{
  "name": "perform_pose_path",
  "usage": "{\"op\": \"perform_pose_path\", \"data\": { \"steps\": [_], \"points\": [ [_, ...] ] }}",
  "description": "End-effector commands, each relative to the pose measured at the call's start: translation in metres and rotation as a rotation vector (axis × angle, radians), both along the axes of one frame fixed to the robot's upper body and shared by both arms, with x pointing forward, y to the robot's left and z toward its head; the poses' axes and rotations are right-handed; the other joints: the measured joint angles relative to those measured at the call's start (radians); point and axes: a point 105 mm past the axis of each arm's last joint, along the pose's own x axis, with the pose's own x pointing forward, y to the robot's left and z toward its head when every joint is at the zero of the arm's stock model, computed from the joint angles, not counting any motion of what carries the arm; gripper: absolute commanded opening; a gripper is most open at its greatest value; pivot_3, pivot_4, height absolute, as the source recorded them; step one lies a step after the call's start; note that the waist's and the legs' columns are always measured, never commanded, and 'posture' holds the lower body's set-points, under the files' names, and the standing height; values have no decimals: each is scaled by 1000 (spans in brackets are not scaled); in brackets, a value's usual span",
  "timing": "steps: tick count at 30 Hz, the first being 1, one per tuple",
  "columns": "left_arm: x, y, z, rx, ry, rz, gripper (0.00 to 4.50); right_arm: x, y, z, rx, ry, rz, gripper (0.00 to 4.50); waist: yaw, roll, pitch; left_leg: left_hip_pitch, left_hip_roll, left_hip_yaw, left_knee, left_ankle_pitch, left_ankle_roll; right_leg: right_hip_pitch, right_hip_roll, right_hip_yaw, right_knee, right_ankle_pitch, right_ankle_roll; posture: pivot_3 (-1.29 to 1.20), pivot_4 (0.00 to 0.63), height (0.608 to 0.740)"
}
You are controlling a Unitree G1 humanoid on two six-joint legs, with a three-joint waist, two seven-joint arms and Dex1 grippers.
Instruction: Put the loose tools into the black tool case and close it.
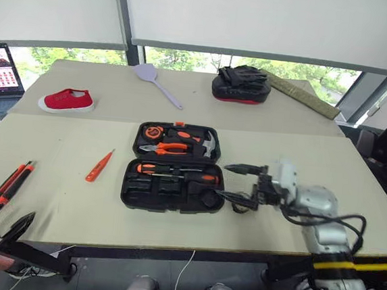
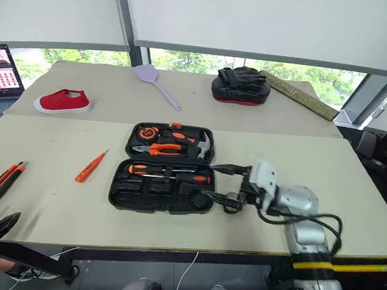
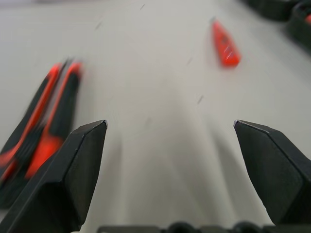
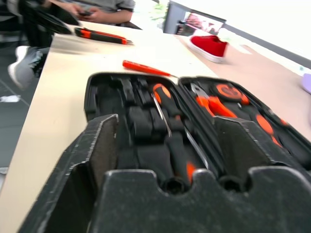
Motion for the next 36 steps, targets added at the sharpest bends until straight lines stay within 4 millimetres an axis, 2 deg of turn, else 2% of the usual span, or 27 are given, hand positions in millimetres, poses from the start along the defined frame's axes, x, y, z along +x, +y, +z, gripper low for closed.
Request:
{"op": "perform_pose_path", "data": {
  "steps": [1,4,6,8,14,16,17,19,21,24,25,26,28,30,34,35,36],
  "points": [
    [-1,-8,16,23,-5,-35,4500,-20,-14,9,-20,-63,13,3805,3,-1,0,0,0,0,0,0,0,0,-1,0,0,0,1,0,150,740],
    [18,-21,21,-19,14,-55,4500,-23,-10,20,71,-49,12,4442,3,-2,0,0,0,-1,0,0,-1,0,-2,0,0,0,2,0,150,740],
    [40,-35,16,-2,125,-58,4500,-24,-3,34,120,-69,35,4442,6,-2,0,1,1,-1,0,0,-1,-1,-2,0,1,1,1,0,150,740],
    [51,-45,14,-6,191,-65,4500,-24,0,42,142,-62,51,4442,13,-2,0,1,2,-2,0,0,-1,-2,-1,-1,3,2,0,0,150,740],
    [113,-78,37,-101,159,-34,4500,-20,8,62,81,-138,79,4442,16,-3,1,0,-1,-1,1,1,-1,2,2,0,2,6,3,0,150,740],
    [136,-92,33,-92,175,-51,4500,-16,14,68,72,-152,94,4442,18,-3,2,1,-1,-1,1,2,1,5,2,0,2,9,2,0,150,740],
    [144,-96,31,-85,185,-57,4500,-15,16,70,74,-154,102,4442,18,-3,2,0,-1,0,1,6,7,5,3,0,1,9,2,0,150,740],
    [156,-102,27,-85,206,-60,4500,-13,19,73,75,-155,112,4442,16,-4,3,2,-2,3,1,6,8,7,4,0,1,9,2,0,150,740],
    [167,-105,18,-79,241,-54,4500,-11,21,75,69,-151,123,4442,11,-5,3,2,-2,3,1,6,8,7,4,0,1,8,2,0,150,740],
    [174,-99,3,-8,315,-3,4500,-11,23,77,57,-155,137,4442,11,-5,3,1,-2,3,0,6,8,7,5,0,1,8,2,0,150,740],
    [175,-99,0,-20,317,2,3948,-10,23,80,54,-165,134,4500,11,-5,3,2,-2,3,0,6,8,7,4,0,2,8,2,0,150,740],
    [176,-100,-1,-33,315,3,3763,-10,23,82,53,-173,132,4500,11,-5,3,2,-2,3,0,6,8,7,4,0,2,8,2,0,150,740],
    [175,-103,-8,-56,311,-15,3079,-10,20,83,49,-182,111,4500,11,-5,3,3,-2,3,0,6,8,8,4,0,2,8,1,0,150,740],
    [176,-104,-5,-82,280,-30,2172,-10,16,82,44,-180,95,4500,13,-5,3,4,-2,3,1,6,8,8,4,1,2,8,1,0,150,740],
    [180,-107,31,-139,91,-157,694,-12,9,78,38,-170,62,4500,19,-5,3,3,-2,3,1,6,7,8,3,0,1,8,1,0,150,740],
    [178,-108,38,-119,69,-206,453,-13,7,78,40,-168,53,4500,19,-5,3,3,-2,3,1,6,7,8,2,0,1,8,1,0,150,740],
    [175,-108,45,-82,53,-261,471,-14,5,79,42,-166,47,4500,19,-6,4,2,-2,3,1,6,7,8,2,0,1,8,1,0,150,740]
  ]
}}
